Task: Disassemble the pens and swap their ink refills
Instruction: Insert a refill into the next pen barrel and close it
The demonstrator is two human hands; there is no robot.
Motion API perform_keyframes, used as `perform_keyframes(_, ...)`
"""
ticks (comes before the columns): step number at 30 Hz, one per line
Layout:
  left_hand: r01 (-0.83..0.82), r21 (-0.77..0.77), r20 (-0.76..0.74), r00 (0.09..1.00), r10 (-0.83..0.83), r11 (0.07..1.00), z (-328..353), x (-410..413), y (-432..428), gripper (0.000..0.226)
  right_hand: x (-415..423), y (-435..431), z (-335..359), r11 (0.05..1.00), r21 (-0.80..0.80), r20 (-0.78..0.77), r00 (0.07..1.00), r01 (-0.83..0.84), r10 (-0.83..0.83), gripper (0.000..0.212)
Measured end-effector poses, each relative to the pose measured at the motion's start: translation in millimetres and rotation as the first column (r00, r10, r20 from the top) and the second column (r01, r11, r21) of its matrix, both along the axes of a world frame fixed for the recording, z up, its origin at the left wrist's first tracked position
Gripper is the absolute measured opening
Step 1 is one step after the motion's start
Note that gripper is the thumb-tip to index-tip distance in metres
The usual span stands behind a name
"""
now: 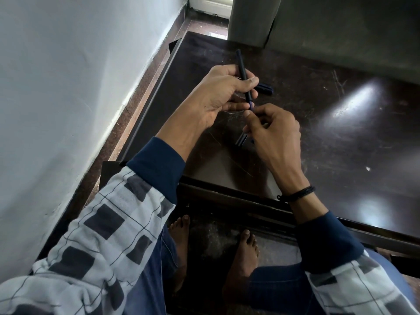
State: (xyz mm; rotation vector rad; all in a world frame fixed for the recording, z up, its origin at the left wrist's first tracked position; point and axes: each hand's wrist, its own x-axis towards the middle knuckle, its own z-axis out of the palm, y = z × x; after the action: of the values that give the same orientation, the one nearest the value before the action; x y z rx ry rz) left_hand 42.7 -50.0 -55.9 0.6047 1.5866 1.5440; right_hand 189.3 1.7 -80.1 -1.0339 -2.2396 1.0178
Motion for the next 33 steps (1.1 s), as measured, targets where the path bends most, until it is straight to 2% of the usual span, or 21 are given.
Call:
perform_keyframes(28,-0.013,-0.035,-0.030,0.999,0.012,0.999,-1.8,-2.5,0.4,0.018,-2.9,-4.4,-1.2,0.999,-0.003,0.019,0.999,-0.038,0.038,0.014)
perform_keyframes(33,-0.013,-0.033,-0.020,1.000,0.012,0.999,-1.1,-2.5,0.0,0.013,-3.0,-4.8,-1.1,1.000,-0.015,0.005,1.000,-0.025,0.025,0.015)
